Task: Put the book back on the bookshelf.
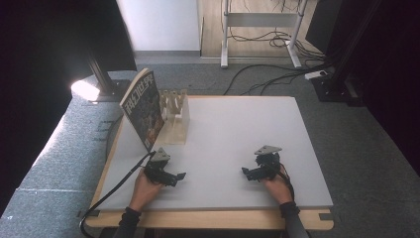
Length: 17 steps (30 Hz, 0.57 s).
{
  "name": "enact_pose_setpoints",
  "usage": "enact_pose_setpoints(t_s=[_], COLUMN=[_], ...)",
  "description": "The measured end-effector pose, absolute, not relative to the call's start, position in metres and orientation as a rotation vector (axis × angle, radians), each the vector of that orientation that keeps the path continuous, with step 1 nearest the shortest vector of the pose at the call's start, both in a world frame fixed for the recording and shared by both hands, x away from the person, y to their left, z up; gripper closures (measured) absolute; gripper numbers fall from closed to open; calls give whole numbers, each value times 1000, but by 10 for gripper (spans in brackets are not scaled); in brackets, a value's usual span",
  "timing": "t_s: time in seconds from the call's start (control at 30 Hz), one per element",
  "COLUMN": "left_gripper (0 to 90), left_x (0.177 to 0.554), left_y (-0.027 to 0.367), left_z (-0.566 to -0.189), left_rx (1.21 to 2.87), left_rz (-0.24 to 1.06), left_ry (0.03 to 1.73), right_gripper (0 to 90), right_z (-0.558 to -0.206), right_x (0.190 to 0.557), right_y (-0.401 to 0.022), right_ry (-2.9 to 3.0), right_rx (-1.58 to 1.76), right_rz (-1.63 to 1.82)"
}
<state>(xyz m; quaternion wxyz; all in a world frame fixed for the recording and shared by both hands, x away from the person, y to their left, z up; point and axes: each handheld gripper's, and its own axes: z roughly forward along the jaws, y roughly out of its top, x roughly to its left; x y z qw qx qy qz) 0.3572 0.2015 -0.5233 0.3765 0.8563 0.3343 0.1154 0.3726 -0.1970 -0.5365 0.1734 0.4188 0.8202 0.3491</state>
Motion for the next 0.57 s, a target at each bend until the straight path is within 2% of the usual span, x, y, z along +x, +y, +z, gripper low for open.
enact_pose_setpoints(t_s=[0.27,0.33,0.57], left_gripper=[0,0,0], left_x=[360,358,358], left_y=[196,192,193], left_z=[-529,-529,-529], left_rx=[2255,2286,2281], left_rz=[282,326,320], left_ry=[894,880,883], right_gripper=[0,0,0], right_z=[-537,-537,-537], right_x=[372,372,372], right_y=[-197,-197,-197], right_ry=[2324,2323,2324], right_rx=[1191,1190,1189], right_rz=[989,989,989])
